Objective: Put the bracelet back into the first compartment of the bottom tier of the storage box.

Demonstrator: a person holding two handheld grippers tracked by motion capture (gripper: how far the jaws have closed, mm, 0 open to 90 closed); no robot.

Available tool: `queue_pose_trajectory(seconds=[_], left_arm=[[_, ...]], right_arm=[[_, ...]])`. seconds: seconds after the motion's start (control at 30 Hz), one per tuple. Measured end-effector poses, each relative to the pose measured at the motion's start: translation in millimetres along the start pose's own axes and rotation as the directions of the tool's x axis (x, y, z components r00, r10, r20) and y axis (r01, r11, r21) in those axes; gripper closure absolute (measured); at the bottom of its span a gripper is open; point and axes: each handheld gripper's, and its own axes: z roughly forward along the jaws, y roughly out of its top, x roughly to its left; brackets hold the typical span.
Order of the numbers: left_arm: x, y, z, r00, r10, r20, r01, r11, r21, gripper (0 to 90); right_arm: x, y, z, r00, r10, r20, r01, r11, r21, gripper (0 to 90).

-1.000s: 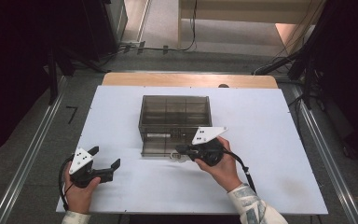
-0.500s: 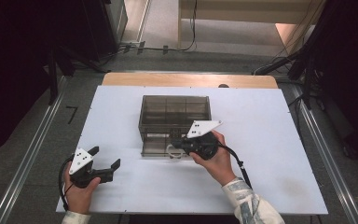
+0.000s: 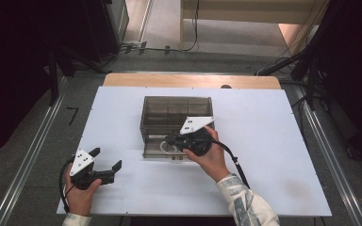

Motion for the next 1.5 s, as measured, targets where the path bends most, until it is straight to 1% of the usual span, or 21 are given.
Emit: queue_pose_trajectory(seconds=[0.1, 0.3, 0.4, 0.8, 1.13, 1.3, 1.33, 1.37, 1.4, 1.5], left_arm=[[-0.1, -0.1, -0.2, 1.0000, 0.001, -0.001, -0.001, 1.0000, -0.001, 4.7], [-0.1, -0.2, -0.1, 1.0000, -0.001, 0.000, 0.001, 1.0000, -0.003, 4.7], [-0.2, -0.4, 0.0, 1.0000, -0.002, 0.001, 0.002, 1.0000, -0.007, 4.6], [-0.1, -0.4, -0.2, 1.0000, 0.001, 0.002, -0.001, 1.0000, -0.006, 4.7], [0.0, -0.4, -0.2, 1.0000, 0.000, 0.005, 0.000, 1.0000, -0.006, 4.7], [0.0, -0.5, -0.1, 1.0000, 0.001, 0.006, -0.001, 1.0000, -0.008, 4.7], [0.0, -0.5, -0.1, 1.0000, 0.001, 0.006, -0.001, 1.0000, -0.008, 4.7], [0.0, -0.5, -0.1, 1.0000, 0.001, 0.007, 0.000, 1.0000, -0.008, 4.7], [0.0, -0.5, -0.2, 1.0000, 0.000, 0.007, 0.000, 1.0000, -0.009, 4.7], [0.0, -0.5, -0.1, 1.0000, 0.001, 0.007, -0.001, 1.0000, -0.009, 4.7]], right_arm=[[-0.5, 3.5, 4.7, 1.0000, -0.002, -0.002, 0.002, 1.000, -0.003, 85.8], [-0.9, 5.9, 8.8, 1.0000, -0.008, -0.001, 0.008, 1.000, -0.002, 85.8], [-1.6, 7.2, 11.8, 1.0000, 0.001, 0.000, -0.001, 1.000, -0.002, 85.8], [-2.6, 12.7, 29.7, 0.9998, -0.006, -0.017, 0.006, 1.000, -0.006, 85.7], [-2.6, 13.3, 38.9, 0.9998, 0.001, -0.020, -0.001, 1.000, -0.006, 85.7], [-2.7, 12.9, 45.0, 0.9999, 0.000, -0.016, 0.000, 1.000, 0.005, 85.4], [-3.3, 12.0, 49.0, 0.9999, 0.001, -0.011, -0.001, 1.000, 0.020, 84.2], [-3.3, 12.0, 49.0, 0.9999, 0.001, -0.011, -0.001, 1.000, 0.020, 84.2], [-3.5, 10.9, 51.6, 1.0000, 0.001, 0.004, -0.001, 1.000, 0.020, 79.3], [-3.6, 10.4, 52.6, 0.9998, -0.004, 0.017, 0.004, 1.000, 0.017, 76.8]])
